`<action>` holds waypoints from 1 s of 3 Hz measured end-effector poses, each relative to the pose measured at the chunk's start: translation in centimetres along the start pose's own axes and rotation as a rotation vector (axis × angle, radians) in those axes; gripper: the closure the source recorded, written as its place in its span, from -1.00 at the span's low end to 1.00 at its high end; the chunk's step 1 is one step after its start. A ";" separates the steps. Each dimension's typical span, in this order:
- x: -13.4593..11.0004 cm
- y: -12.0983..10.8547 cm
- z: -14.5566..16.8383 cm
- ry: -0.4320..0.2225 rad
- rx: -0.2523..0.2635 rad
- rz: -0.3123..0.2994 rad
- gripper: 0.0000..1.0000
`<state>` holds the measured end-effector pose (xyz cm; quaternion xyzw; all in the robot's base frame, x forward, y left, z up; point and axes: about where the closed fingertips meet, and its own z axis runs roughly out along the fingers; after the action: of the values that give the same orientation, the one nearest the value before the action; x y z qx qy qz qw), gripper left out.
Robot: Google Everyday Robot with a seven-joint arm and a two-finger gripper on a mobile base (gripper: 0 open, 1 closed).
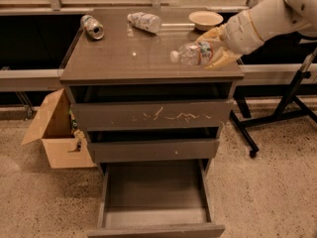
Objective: Pick water bottle from bottom drawer and place on counter
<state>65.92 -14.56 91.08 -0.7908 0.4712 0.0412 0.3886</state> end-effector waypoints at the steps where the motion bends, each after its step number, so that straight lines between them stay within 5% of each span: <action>1: 1.1 -2.9 1.8 -0.016 -0.001 0.005 1.00; 3: 4.6 -6.6 4.7 -0.009 0.038 0.083 1.00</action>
Offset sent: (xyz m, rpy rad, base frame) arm 0.1129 0.0097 -0.0015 0.0553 0.0245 -0.0624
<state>74.99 -13.14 89.60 -0.7629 0.5026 0.0518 0.4033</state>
